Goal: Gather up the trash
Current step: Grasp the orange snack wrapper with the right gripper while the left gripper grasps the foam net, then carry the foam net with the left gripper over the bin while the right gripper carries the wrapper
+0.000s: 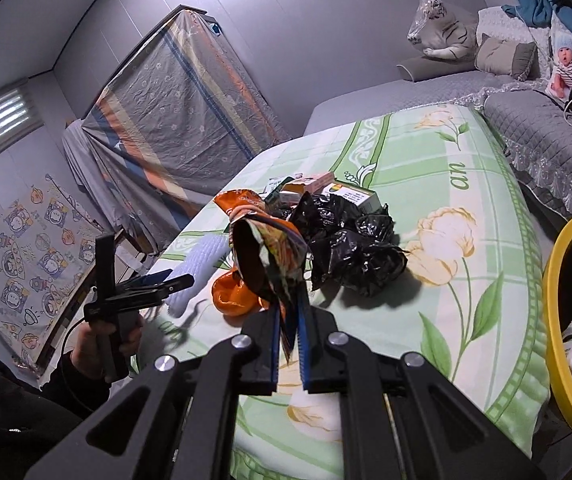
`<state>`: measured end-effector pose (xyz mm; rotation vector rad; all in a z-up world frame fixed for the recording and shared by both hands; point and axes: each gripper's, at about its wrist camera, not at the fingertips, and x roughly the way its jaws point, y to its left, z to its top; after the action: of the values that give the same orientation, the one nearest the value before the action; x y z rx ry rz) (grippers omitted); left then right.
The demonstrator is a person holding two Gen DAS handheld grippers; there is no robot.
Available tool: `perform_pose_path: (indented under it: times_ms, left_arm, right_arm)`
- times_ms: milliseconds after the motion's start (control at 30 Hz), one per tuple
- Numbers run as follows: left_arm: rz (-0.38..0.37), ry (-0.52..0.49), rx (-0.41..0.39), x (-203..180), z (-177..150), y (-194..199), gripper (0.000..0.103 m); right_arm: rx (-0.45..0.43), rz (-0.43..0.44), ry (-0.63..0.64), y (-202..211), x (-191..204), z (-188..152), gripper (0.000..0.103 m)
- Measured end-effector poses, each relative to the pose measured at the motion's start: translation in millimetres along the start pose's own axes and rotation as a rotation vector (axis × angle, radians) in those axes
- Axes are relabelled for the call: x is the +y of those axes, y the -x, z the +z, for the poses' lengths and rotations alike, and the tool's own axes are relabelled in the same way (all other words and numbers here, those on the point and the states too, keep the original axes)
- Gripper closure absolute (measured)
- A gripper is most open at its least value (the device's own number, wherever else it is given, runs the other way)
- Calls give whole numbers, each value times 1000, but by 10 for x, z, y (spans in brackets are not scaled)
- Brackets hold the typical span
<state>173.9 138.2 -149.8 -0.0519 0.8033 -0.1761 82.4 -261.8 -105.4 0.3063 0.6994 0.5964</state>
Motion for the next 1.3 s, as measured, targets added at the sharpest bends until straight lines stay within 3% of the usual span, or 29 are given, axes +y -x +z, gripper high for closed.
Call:
perform_pose_path:
  times_ms: [133,167,300,467,533,767,867,1300]
  left_arm:
    - [9,10,36,37,-3,-65,42]
    - [9,16,48,52,-10,-85,55]
    - [-5,48,61,105,-17,-89,76]
    - [-24,75,9,140,18,84,78]
    - [-36,70,-51,103,62,272,78]
    - [-34,-44,-209,-348,294,799,78]
    - [-39,-92,-228,-589,365,847,78]
    - [-207,-236,-255,-1564,545,804,78]
  right_arm:
    - [-5,9,-5,13,15,2,96]
    - [-5,11,-7,19,23,-2,96]
    - [-2,20,-14,38,33,-12,96]
    - [-12,27,-23,78,34,-10,96]
    - [-19,33,-32,107,27,-9,96]
    - [-52,27,-52,204,-7,-8,96]
    - [-58,31,-63,227,-22,-21,96]
    - [-123,-41,-98,533,-163,8,96]
